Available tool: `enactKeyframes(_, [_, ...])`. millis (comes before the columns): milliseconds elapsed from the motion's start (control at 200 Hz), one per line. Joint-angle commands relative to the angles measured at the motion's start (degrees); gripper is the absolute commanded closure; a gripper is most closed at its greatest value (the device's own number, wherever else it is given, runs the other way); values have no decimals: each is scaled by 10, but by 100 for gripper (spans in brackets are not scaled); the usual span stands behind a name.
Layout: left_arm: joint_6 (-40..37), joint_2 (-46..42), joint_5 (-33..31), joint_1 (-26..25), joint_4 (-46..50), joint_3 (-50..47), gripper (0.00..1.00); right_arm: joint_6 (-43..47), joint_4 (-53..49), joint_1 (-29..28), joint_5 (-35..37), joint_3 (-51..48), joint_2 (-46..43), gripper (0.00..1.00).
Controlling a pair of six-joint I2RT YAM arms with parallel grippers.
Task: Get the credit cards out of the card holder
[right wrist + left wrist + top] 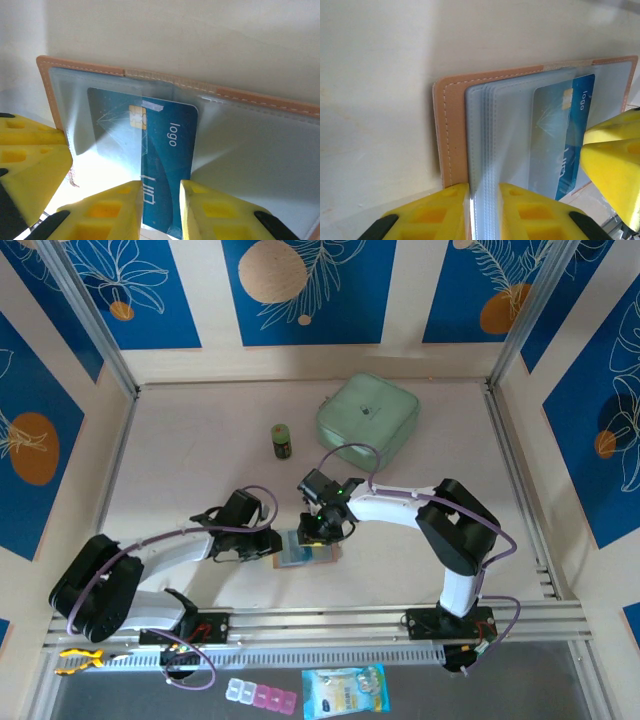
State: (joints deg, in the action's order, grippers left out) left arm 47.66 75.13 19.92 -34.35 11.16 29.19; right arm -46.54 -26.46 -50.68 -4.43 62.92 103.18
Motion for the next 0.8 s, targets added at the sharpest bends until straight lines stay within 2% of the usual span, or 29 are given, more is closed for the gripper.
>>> enactKeyframes(0, [0,-17,3,5,19,21,79,4,-15,-3,6,3,-27,73])
enactKeyframes(350, [16,-29,15,3,12,28,83,-3,-1,5,5,-18,-47,73])
enactKeyframes(795, [36,29,18,-41,-30,53,95,-9,22,13,-6,-46,-57,72])
